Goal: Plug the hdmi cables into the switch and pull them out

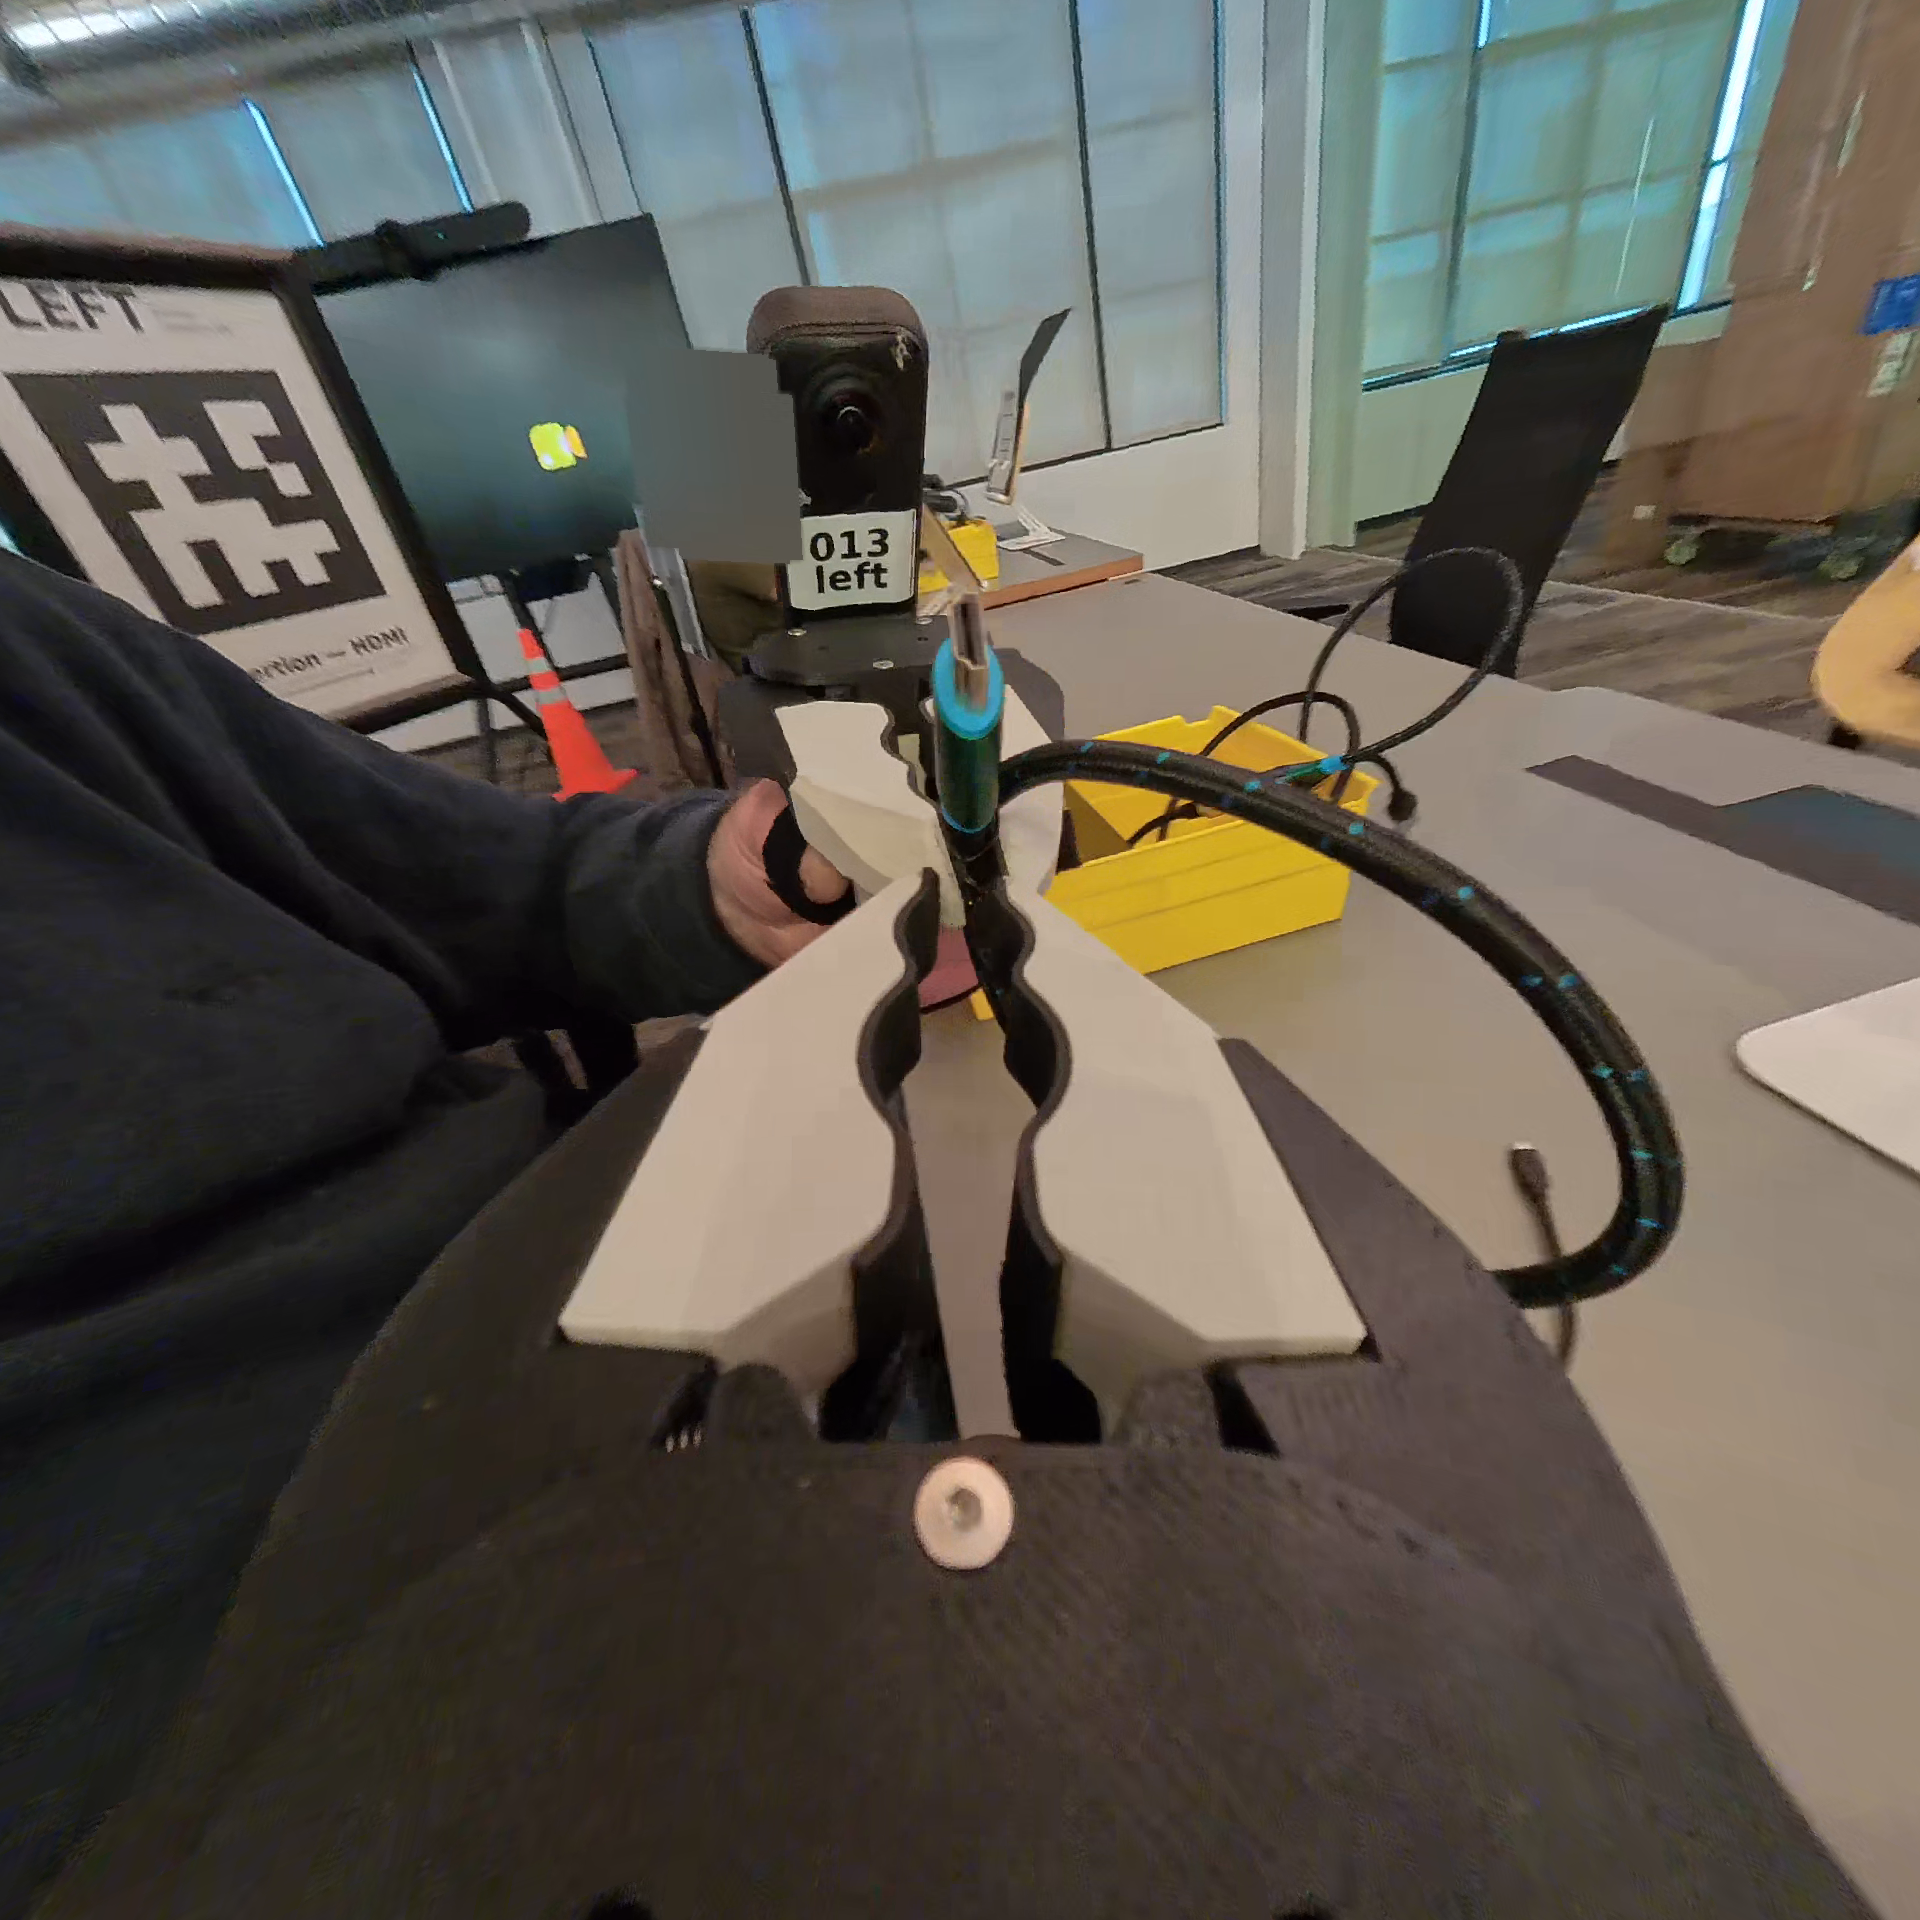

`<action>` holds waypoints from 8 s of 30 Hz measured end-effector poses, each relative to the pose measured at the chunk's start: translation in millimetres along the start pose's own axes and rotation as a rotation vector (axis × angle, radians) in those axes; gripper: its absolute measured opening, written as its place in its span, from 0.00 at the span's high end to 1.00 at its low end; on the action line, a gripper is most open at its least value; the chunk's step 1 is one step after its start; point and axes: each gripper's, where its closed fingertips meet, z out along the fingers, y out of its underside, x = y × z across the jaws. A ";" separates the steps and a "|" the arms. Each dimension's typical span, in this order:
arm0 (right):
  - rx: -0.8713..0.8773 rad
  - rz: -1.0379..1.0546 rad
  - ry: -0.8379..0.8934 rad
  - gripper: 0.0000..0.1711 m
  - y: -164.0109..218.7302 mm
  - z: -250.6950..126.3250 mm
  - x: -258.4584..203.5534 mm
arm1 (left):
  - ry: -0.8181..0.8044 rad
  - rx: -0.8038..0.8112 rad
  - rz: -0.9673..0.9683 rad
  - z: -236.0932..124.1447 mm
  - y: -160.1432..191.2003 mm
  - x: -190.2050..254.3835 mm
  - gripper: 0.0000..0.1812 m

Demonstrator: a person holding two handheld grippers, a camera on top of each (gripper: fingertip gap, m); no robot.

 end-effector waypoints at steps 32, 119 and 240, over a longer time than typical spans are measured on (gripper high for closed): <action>-0.677 -1.486 0.666 1.00 4.4 -5.5 -1.7 | 0.090 0.004 -0.287 6.1 6.4 3.3 0.96; -0.568 -1.046 0.565 1.00 21.2 -20.3 11.0 | -0.084 -0.027 -0.149 -9.5 0.5 -25.8 0.96; -0.012 -0.573 0.342 1.00 -9.8 -10.2 -21.1 | 0.138 0.082 -0.081 -1.6 -15.3 21.6 0.96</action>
